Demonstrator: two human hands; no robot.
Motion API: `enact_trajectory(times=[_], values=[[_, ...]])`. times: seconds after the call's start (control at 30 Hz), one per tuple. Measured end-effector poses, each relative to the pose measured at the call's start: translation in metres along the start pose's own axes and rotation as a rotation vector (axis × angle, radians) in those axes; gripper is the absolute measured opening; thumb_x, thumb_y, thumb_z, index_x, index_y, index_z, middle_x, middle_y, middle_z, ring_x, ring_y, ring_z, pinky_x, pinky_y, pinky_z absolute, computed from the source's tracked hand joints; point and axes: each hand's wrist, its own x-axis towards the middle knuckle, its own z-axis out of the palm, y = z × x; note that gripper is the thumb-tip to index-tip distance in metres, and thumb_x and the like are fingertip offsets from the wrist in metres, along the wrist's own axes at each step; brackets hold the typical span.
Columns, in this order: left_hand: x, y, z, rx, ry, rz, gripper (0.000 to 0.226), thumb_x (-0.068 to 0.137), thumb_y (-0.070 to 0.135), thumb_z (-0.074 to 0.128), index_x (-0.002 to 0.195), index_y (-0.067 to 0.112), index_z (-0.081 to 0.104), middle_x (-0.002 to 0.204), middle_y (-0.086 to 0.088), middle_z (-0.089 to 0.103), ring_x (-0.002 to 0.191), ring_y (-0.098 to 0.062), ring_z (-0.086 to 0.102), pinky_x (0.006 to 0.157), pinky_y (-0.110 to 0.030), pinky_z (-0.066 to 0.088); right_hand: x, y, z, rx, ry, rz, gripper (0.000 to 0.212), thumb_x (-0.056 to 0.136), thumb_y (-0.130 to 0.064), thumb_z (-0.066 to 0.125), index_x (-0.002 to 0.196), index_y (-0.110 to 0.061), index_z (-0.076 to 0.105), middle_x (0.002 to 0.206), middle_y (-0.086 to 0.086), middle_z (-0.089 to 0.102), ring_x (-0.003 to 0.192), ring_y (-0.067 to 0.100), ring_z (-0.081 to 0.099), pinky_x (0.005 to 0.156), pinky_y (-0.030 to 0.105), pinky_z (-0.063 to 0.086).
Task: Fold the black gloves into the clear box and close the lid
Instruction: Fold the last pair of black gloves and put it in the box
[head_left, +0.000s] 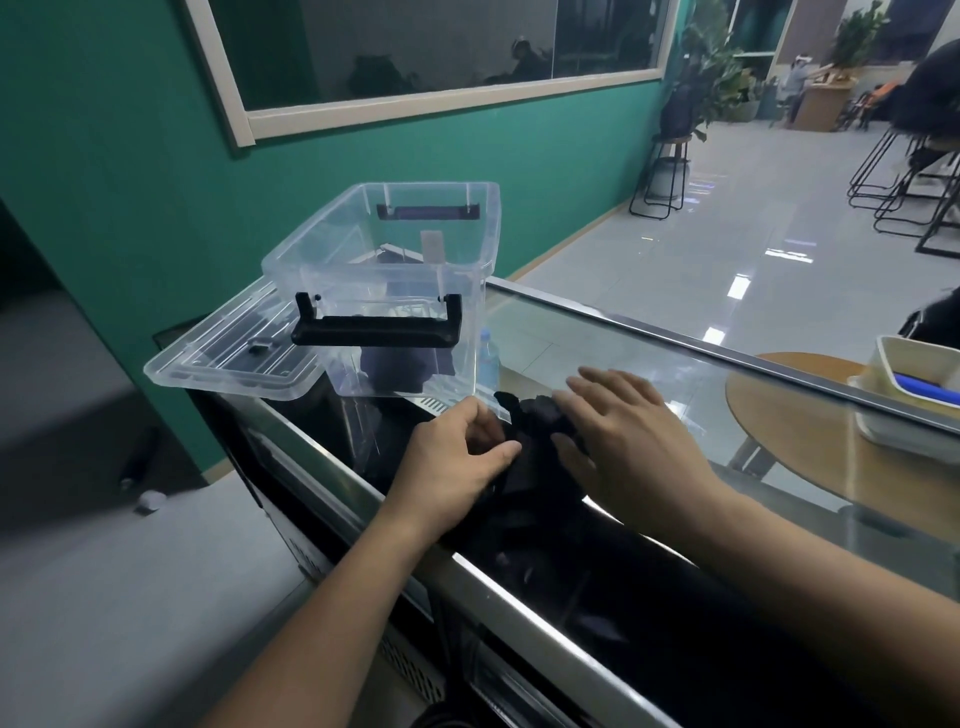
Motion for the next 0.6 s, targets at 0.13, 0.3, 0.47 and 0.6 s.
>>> enact_trajectory(times=[0.13, 0.3, 0.47, 0.6], values=[[-0.002, 0.002, 0.000, 0.023, -0.001, 0.014, 0.021, 0.090, 0.025, 0.087, 0.085, 0.026, 0.067, 0.077, 0.009, 0.075, 0.070, 0.001, 0.064, 0.068, -0.010, 0.046, 0.002, 0.010, 0.000, -0.036, 0.004, 0.077, 0.054, 0.093, -0.028, 0.074, 0.142, -0.013, 0.060, 0.147, 0.013, 0.065, 0.141, 0.038, 0.056, 0.116, 0.049, 0.040], [-0.002, 0.003, -0.001, 0.034, -0.010, 0.025, 0.018, 0.091, 0.026, 0.086, 0.088, 0.028, 0.068, 0.082, 0.009, 0.076, 0.078, -0.004, 0.070, 0.071, -0.010, 0.049, 0.005, 0.017, 0.000, -0.036, 0.029, 0.111, 0.066, 0.087, -0.016, 0.080, 0.149, -0.014, 0.057, 0.140, 0.012, 0.066, 0.125, 0.039, 0.062, 0.102, 0.051, 0.050], [-0.004, 0.006, 0.000, 0.071, -0.002, 0.053, 0.018, 0.089, 0.020, 0.084, 0.089, 0.027, 0.067, 0.084, 0.007, 0.074, 0.076, -0.013, 0.067, 0.072, -0.025, 0.056, 0.007, 0.029, 0.007, 0.076, 0.036, 0.210, 0.052, 0.094, -0.017, 0.077, 0.143, -0.014, 0.062, 0.130, 0.012, 0.069, 0.113, 0.038, 0.065, 0.095, 0.050, 0.054], [-0.010, 0.012, -0.002, 0.144, 0.004, 0.265, 0.014, 0.090, 0.024, 0.085, 0.088, 0.028, 0.072, 0.094, 0.012, 0.066, 0.083, -0.013, 0.065, 0.077, -0.017, 0.050, 0.008, 0.040, 0.019, 0.328, 0.062, 0.316, 0.029, 0.101, -0.008, 0.065, 0.130, -0.015, 0.068, 0.118, 0.005, 0.072, 0.105, 0.029, 0.067, 0.089, 0.044, 0.057]])
